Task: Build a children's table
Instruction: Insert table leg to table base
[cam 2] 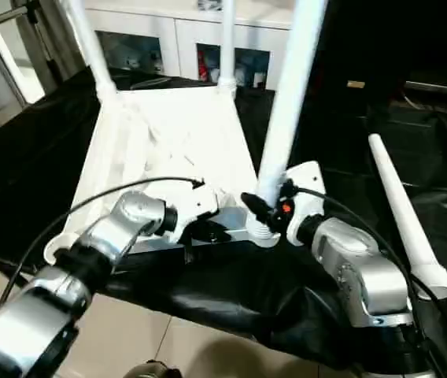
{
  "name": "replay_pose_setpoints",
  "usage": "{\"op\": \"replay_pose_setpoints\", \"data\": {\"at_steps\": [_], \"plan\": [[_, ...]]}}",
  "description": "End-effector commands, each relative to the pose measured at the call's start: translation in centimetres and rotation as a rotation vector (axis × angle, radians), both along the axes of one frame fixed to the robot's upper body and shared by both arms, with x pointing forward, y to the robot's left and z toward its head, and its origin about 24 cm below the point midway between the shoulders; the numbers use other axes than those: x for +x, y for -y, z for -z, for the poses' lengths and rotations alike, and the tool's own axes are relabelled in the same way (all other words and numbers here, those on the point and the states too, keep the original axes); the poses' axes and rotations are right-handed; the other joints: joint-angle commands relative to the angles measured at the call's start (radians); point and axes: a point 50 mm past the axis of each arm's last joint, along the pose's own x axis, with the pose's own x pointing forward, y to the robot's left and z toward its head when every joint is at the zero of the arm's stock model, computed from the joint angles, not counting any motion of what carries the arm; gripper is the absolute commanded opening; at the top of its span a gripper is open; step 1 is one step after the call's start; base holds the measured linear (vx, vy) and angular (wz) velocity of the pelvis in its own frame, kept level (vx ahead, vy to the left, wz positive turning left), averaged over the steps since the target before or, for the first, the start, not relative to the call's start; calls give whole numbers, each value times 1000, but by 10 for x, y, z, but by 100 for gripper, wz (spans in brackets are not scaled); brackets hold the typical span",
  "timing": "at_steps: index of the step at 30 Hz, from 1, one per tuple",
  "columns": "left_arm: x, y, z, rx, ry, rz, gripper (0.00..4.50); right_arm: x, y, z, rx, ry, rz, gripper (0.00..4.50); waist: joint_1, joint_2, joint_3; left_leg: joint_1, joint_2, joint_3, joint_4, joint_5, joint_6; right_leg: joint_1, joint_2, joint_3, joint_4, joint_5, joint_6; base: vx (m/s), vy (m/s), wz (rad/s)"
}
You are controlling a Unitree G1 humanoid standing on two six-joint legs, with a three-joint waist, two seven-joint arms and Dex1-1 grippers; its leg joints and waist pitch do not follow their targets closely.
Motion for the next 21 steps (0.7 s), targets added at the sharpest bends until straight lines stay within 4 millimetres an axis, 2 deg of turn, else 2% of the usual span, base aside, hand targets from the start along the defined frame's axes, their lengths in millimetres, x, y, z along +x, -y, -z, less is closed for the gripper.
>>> {"op": "replay_pose_setpoints", "data": {"at_steps": [1, 2, 5, 10, 17, 19, 21], "plan": [[-4, -2, 5, -48, -31, -16, 0, 3, 0, -3, -10, 16, -6, 191, -1, -18, -64, 22, 105, -47, -86, -178, 36, 44, -106, 70, -88, -77, -229, 0, 0, 0], [-6, -3, 6, -70, -40, -15, 0, 4, 0, -3, -12, 16, -4, 191, -1, -15, -65, 22, 105, -48, -85, -176, 35, 44, -106, 70, -87, -70, -230, 0, 0, 0], [-8, -5, 8, -90, -42, -6, 0, 6, 0, -2, -14, 18, 3, 191, -5, -16, -65, 21, 101, -46, -84, -167, 44, 44, -106, 70, -88, -47, -236, 0, 0, 0], [-11, -7, 10, -107, -65, -2, 0, 9, -1, -1, -13, 20, 11, 191, -8, -16, -66, 22, 101, -44, -84, -159, 51, 43, -105, 69, -90, -77, -228, 0, 0, 0], [-11, -11, 13, -82, -58, -7, 0, 11, -4, 1, -15, 18, 5, 191, -9, -14, -69, 21, 101, -43, -83, -137, 66, 43, -104, 68, -87, -33, -235, 0, 0, 0], [-11, -11, 14, -74, -65, -6, 45, 12, -4, 1, -14, 18, 4, 191, -10, -14, -68, 22, 101, -42, -83, -150, 62, 43, -105, 68, -90, -57, -234, 0, 0, 0], [-10, -12, 15, -61, -65, -19, 66, 12, -5, 1, -16, 18, 2, 191, -10, -13, -68, 22, 101, -42, -84, -155, 57, 43, -104, 68, -90, -64, -235, 0, 0, 0]]}}
